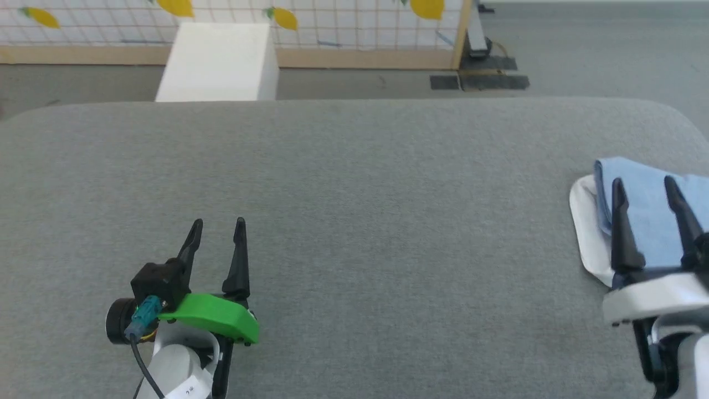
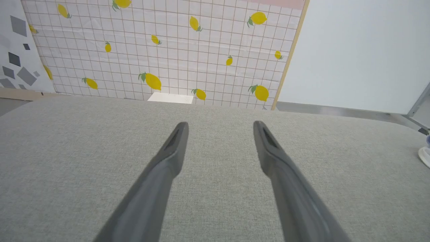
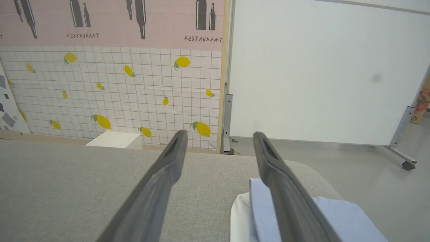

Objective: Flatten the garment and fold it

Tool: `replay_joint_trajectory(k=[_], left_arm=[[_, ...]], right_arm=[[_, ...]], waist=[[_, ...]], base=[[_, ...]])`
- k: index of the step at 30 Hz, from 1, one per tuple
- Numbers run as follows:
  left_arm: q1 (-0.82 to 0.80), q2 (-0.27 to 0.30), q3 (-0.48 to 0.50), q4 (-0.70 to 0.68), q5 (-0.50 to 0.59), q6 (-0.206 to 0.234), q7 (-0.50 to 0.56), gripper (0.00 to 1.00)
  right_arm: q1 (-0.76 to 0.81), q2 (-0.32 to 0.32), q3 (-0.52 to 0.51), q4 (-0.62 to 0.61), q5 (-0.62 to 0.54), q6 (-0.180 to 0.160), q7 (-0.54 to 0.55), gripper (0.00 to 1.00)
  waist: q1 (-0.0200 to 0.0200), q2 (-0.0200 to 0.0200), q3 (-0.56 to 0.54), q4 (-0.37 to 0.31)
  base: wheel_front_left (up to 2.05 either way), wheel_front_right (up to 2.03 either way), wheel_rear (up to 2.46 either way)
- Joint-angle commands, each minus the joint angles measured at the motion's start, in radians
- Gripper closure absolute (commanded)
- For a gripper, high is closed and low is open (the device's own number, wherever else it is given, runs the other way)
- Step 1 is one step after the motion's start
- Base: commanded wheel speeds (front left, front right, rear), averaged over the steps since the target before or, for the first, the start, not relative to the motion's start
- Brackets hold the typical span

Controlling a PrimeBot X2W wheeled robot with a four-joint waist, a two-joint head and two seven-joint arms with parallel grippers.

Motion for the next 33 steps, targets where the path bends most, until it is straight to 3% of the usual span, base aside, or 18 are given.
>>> replay_joint_trajectory(k=[1, 15, 33], left_arm=[[0.012, -0.004, -0.003, 0.002, -0.012, -0.005, -0.004, 0.0], [0.05, -0.009, -0.045, 0.015, -0.023, 0.001, -0.004, 0.0], [0.05, -0.009, -0.077, 0.034, -0.042, 0.02, -0.004, 0.0]], right_arm=[[0.031, 0.012, 0.01, -0.016, 0.005, -0.002, -0.017, 0.0], [0.166, 0.046, 0.069, 0.016, 0.047, -0.002, -0.106, 0.0], [0.167, 0.046, 0.092, 0.059, 0.073, -0.002, -0.13, 0.0]], waist=[[0.0001, 0.0, -0.048, 0.05], [0.0001, 0.0, -0.072, 0.079], [0.0001, 0.0, -0.066, 0.088]], base=[[0.0, 0.0, 0.0], [0.0, 0.0, 0.0], [0.0, 0.0, 0.0]])
